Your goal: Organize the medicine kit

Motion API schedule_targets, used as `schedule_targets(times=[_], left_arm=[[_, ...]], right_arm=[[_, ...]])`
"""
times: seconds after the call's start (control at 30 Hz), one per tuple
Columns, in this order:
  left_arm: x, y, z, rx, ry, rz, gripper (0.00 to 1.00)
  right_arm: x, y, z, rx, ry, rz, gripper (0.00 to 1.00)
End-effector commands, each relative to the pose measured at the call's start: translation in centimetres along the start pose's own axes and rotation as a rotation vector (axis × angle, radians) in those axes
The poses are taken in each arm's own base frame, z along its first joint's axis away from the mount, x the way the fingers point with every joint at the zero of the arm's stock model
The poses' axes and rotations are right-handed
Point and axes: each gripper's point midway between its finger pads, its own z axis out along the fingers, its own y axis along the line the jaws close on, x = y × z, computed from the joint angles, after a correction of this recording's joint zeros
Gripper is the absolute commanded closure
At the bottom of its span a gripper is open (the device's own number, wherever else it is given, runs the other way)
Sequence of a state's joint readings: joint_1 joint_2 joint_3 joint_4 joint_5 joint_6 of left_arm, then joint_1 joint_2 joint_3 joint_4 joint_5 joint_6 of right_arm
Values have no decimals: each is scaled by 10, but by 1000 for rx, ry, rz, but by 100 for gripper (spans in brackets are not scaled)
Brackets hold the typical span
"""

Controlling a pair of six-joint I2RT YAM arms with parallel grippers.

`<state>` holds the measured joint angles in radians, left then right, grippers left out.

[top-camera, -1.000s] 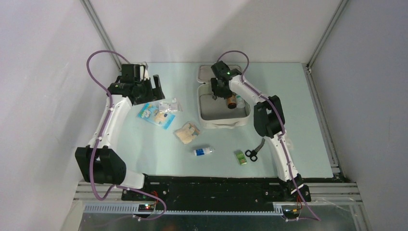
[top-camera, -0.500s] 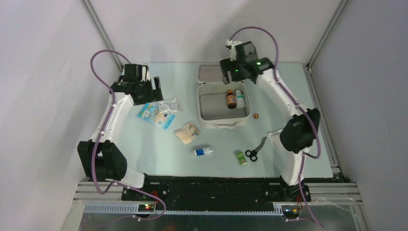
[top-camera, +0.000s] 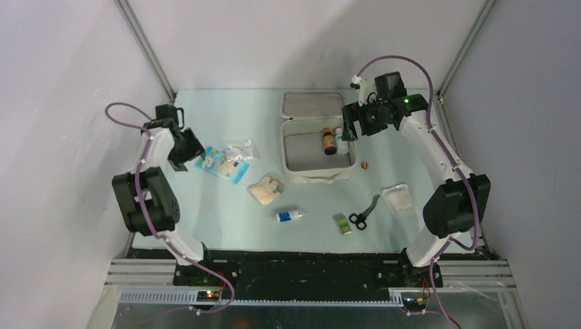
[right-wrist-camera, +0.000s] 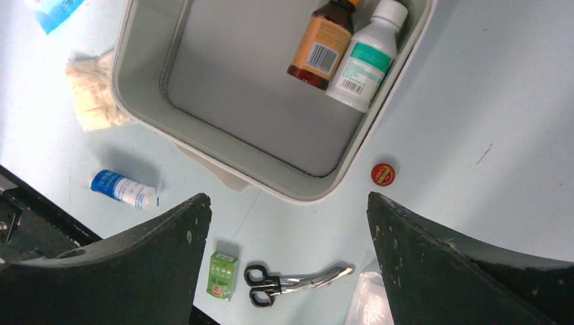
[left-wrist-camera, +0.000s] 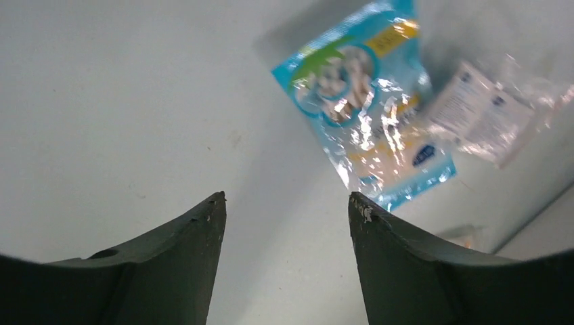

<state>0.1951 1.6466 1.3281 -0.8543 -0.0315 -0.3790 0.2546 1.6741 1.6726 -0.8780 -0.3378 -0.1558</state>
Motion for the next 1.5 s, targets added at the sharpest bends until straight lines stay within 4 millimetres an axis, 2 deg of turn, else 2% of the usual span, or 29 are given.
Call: schedule_targets(times=[0.0,0.17,0.23,0.33,0.43,0.53,0.6,0.7,0.9,1.0,1.1,1.3,1.37,1.4,1.43,1.47], left_arm=[[-26,-1,21,40,4,-132,30],[-46,0,46,61,35,-185,32],[-47,0,60,78,53,-208,33],[-40,0,83,101,110,-231,34],[-40,-2,98,134,139,-246,37],[-46,-13,103,189,148,-242,41],[-46,-15,108,207,160,-242,49],[-43,-12,112,206,172,-244,67],[-34,-14,97,242,177,-248,82],[-36,-15,85,266,155,-234,98],[-36,-14,75,281,140,-222,100],[-44,-24,35,375,67,-158,100],[-39,-27,18,408,46,-130,100],[-29,-28,17,421,66,-129,100],[-27,-30,5,442,47,-117,100],[-16,-29,8,441,70,-117,100]], right_arm=[[-2,10,-16,-21,-29,-41,10],[6,6,-12,-3,0,-30,10],[7,4,-11,14,7,-30,10],[8,3,-10,33,18,-39,11],[11,-3,-7,62,35,-43,11],[11,-7,-6,82,43,-50,11],[10,-8,-4,91,47,-53,11],[9,-10,-4,102,43,-62,11],[10,-14,0,115,47,-69,11],[10,-15,5,110,48,-69,11],[10,-15,9,101,49,-67,11],[4,-11,9,68,34,-73,11],[0,-3,8,21,20,-99,11],[-3,1,6,-3,13,-125,11],[-5,9,5,-49,3,-142,11],[-7,16,3,-91,-7,-166,11]])
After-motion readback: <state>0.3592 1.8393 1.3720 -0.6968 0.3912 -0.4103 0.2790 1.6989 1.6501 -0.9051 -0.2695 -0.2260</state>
